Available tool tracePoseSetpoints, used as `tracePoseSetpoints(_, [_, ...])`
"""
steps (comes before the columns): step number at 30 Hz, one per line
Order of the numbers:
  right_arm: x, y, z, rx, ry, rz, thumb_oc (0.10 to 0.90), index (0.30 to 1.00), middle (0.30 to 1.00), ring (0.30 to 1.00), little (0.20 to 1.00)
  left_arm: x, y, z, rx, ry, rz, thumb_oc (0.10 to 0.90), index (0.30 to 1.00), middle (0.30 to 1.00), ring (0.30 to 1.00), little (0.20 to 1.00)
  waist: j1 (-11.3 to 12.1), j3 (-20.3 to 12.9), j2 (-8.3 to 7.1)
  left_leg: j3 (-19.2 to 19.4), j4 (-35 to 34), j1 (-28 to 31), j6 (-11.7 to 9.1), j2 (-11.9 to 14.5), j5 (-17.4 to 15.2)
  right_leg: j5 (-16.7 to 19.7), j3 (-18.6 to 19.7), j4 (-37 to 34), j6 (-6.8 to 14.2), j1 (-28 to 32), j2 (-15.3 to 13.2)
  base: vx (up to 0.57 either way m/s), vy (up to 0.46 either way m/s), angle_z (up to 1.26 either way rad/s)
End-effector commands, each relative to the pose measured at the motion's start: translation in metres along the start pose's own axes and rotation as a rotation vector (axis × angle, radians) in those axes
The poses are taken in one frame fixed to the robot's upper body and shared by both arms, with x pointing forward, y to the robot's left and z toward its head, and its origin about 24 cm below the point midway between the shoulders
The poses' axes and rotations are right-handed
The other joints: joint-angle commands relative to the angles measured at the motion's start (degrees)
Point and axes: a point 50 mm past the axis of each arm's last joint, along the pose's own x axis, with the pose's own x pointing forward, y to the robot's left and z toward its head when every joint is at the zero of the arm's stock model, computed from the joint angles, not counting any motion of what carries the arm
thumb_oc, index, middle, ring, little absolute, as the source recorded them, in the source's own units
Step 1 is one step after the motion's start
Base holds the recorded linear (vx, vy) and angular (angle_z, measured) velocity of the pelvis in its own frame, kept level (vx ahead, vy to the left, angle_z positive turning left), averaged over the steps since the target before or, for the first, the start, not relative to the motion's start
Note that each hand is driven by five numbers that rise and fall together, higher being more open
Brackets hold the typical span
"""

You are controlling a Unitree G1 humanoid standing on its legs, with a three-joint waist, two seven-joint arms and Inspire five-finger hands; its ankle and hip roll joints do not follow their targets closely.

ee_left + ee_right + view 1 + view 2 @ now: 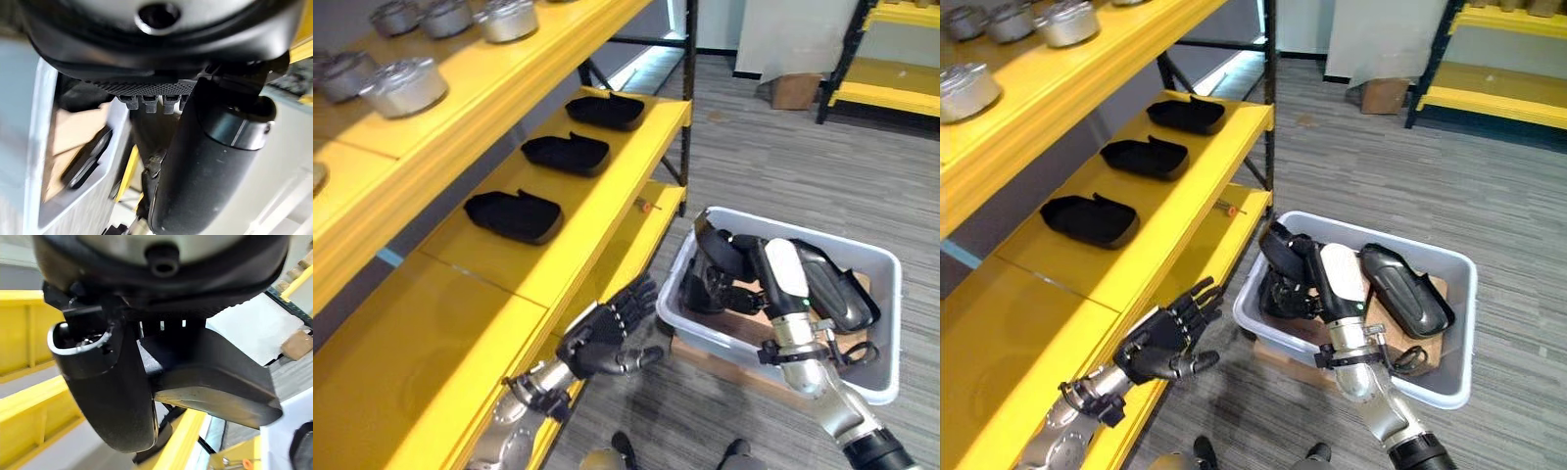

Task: Move parts from the plastic box to the shelf.

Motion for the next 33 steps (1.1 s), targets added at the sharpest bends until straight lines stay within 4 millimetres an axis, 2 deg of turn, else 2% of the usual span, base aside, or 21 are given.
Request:
tracePoseSetpoints(1, [0.036, -0.046, 0.056, 0.05, -0.315, -0.351, 0.4, 0.3, 0.3, 0.3, 0.3, -0.009, -0.011, 0.039, 0.093, -0.138, -0.108, 0.9, 1.0, 1.0, 1.0, 1.0, 1.2, -4.7, -0.06, -0.3, -0.7, 6.2, -1.7, 2.6, -5.8, 0.3, -1.3, -4.5, 0.2, 2.2, 3.7, -0.23, 0.313, 0.28])
tracePoseSetpoints(3, [0.035, -0.049, 0.056, 0.038, -0.323, -0.381, 0.4, 0.3, 0.3, 0.3, 0.3, -0.011, -0.011, 0.04, 0.1, -0.141, -0.108, 0.9, 1.0, 1.0, 1.0, 1.0, 1.6, -4.8, -0.16, -0.4, -1.5, 6.3, -1.5, 2.3, -5.7, 1.3, -1.9, -5.3, 0.7, 2.5, 3.3, -0.17, 0.209, 0.36])
tracePoseSetpoints(7, [0.035, -0.058, 0.067, 0.011, -0.411, -0.453, 0.4, 0.3, 0.3, 0.3, 0.3, -0.012, -0.015, 0.045, 0.102, -0.149, -0.149, 0.9, 1.0, 1.0, 1.0, 1.0, 3.1, -4.8, -0.67, -1.2, -3.9, 6.2, -0.9, 0.5, -5.4, 6.2, -3.0, -8.9, 3.0, 2.6, 1.7, -0.18, 0.178, 0.28])
tracePoseSetpoints(10, [0.033, -0.06, 0.078, 0.018, -0.513, -0.445, 0.4, 0.3, 0.3, 0.3, 0.3, -0.01, -0.015, 0.048, 0.104, -0.148, -0.157, 0.9, 1.0, 1.0, 1.0, 1.0, 3.7, -4.8, -0.85, -2.2, -4.7, 5.6, -0.5, -0.8, -5.4, 8.7, -2.9, -10.4, 4.3, 2.2, 1.0, -0.15, 0.144, 0.16])
tracePoseSetpoints(12, [0.031, -0.059, 0.086, 0.009, -0.585, -0.426, 0.4, 0.3, 0.3, 0.3, 0.3, -0.01, -0.014, 0.049, 0.109, -0.143, -0.165, 0.9, 1.0, 1.0, 1.0, 1.0, 3.9, -4.9, -0.92, -3.6, -5.2, 5.0, -0.1, -1.8, -5.3, 8.7, -1.5, -10.6, 4.5, 1.8, 1.5, -0.15, 0.122, 0.2])
tracePoseSetpoints(13, [0.029, -0.06, 0.088, -0.004, -0.614, -0.415, 0.4, 0.3, 0.3, 0.3, 0.3, -0.011, -0.013, 0.05, 0.108, -0.138, -0.172, 0.9, 1.0, 1.0, 1.0, 1.0, 3.8, -5.1, -1.05, -5.3, -5.3, 4.3, 0.4, -2.4, -5.4, 7.4, 0.8, -9.7, 4.2, 1.0, 2.4, -0.12, 0.083, 0.52])
tracePoseSetpoints(14, [0.025, -0.058, 0.092, -0.033, -0.655, -0.398, 0.4, 0.3, 0.3, 0.3, 0.3, -0.012, -0.012, 0.05, 0.102, -0.132, -0.195, 0.9, 1.0, 1.0, 1.0, 1.0, 3.3, -5.3, -1.11, -8.0, -5.6, 3.6, 1.0, -3.1, -5.2, 5.3, 4.7, -8.8, 3.6, 0.4, 3.8, -0.09, 0.062, 0.75])
tracePoseSetpoints(15, [0.025, -0.058, 0.092, -0.038, -0.655, -0.397, 0.4, 0.3, 0.3, 0.3, 0.3, -0.013, -0.012, 0.05, 0.1, -0.129, -0.204, 0.9, 1.0, 1.0, 1.0, 1.0, 3.0, -5.4, -1.14, -8.8, -5.6, 3.3, 1.1, -3.2, -5.1, 4.7, 6.1, -8.6, 3.4, 0.4, 4.2, -0.1, 0.023, 0.92])
tracePoseSetpoints(16, [0.022, -0.06, 0.092, -0.055, -0.665, -0.395, 0.4, 0.3, 0.3, 0.3, 0.3, -0.015, -0.013, 0.05, 0.094, -0.121, -0.228, 0.9, 1.0, 1.0, 1.0, 1.0, 2.2, -5.6, -1.41, -10.7, -5.5, 2.2, 1.7, -3.6, -4.0, 3.8, 9.7, -8.7, 2.4, 0.0, 5.5, -0.04, -0.023, 0.96])
tracePoseSetpoints(19, [0.015, -0.063, 0.094, -0.071, -0.716, -0.363, 0.4, 0.3, 0.3, 0.3, 0.3, -0.016, -0.014, 0.051, 0.08, -0.101, -0.249, 0.9, 1.0, 1.0, 1.0, 1.0, 0.1, -5.8, -1.79, -16.7, -5.6, 1.8, 2.3, -4.1, -3.6, 1.4, 19.1, -8.6, 1.9, 0.0, 8.8, 0.02, -0.024, 1.24])
tracePoseSetpoints(20, [0.015, -0.063, 0.094, -0.071, -0.717, -0.363, 0.4, 0.3, 0.3, 0.3, 0.3, -0.015, -0.014, 0.051, 0.081, -0.101, -0.249, 0.9, 1.0, 1.0, 1.0, 1.0, 0.1, -5.9, -1.82, -16.7, -5.6, 1.6, 2.3, -4.1, -3.5, 1.6, 19.1, -8.7, 1.9, -0.2, 8.8, 0.05, -0.052, 0.88])
tracePoseSetpoints(21, [0.012, -0.065, 0.098, -0.084, -0.748, -0.339, 0.4, 0.3, 0.3, 0.3, 0.3, -0.012, -0.015, 0.053, 0.072, -0.086, -0.274, 0.9, 1.0, 1.0, 1.0, 1.0, -0.9, -6.0, -2.11, -20.2, -6.1, 1.6, 2.6, -4.5, -3.3, 0.6, 24.4, -8.7, 1.6, 0.1, 10.8, 0.06, -0.097, 1.29])
tracePoseSetpoints(22, [0.009, -0.066, 0.108, -0.086, -0.824, -0.279, 0.4, 0.3, 0.3, 0.3, 0.3, -0.006, -0.019, 0.053, 0.071, -0.06, -0.313, 0.9, 1.0, 1.0, 1.0, 1.0, -1.7, -6.2, -2.59, -24.0, -6.6, 1.5, 2.5, -4.9, -2.9, -0.9, 28.6, -8.2, 0.4, 0.8, 13.9, 0.07, -0.099, 1.67])
tracePoseSetpoints(25, [0.007, -0.062, 0.117, -0.087, -0.913, -0.2, 0.4, 0.3, 0.3, 0.3, 0.3, -0.002, -0.022, 0.054, 0.069, -0.054, -0.32, 0.9, 1.0, 1.0, 1.0, 1.0, -1.9, -6.5, -2.9, -26.3, -6.6, 1.3, 2.1, -5.5, -2.7, -1.9, 30.8, -8.9, -1.2, 1.4, 16.4, 0.04, -0.071, 1.14])
tracePoseSetpoints(27, [0.005, -0.062, 0.123, -0.097, -1.004, -0.141, 0.4, 0.3, 0.3, 0.3, 0.3, -0.001, -0.021, 0.058, 0.072, -0.083, -0.308, 0.9, 1.0, 1.0, 1.0, 1.0, -1.8, -6.6, -3.01, -27.7, -5.8, 0.3, 1.8, -5.7, -2.4, -1.2, 31.9, -9.8, -1.5, 1.2, 16.8, 0.01, -0.109, 0.11])
tracePoseSetpoints(31, [0.004, -0.058, 0.143, -0.077, -1.22, 0.016, 0.4, 0.3, 0.3, 0.3, 0.3, -0.003, -0.02, 0.059, 0.065, -0.12, -0.257, 0.9, 1.0, 1.0, 1.0, 1.0, -0.1, -7.0, -3.44, -28.5, -4.8, -0.2, 0.4, -5.0, -2.2, -0.6, 30.8, -12.9, -2.5, 3.1, 16.8, 0.06, -0.157, 0.05])
tracePoseSetpoints(33, [0.002, -0.056, 0.148, -0.095, -1.275, 0.056, 0.4, 0.3, 0.3, 0.3, 0.3, -0.005, -0.02, 0.057, 0.066, -0.119, -0.248, 0.9, 1.0, 1.0, 1.0, 1.0, 0.5, -7.0, -3.58, -28.8, -4.1, 0.1, 0.3, -5.0, -2.9, -1.0, 30.1, -13.4, -2.7, 4.0, 16.8, 0.07, -0.126, 0.26])
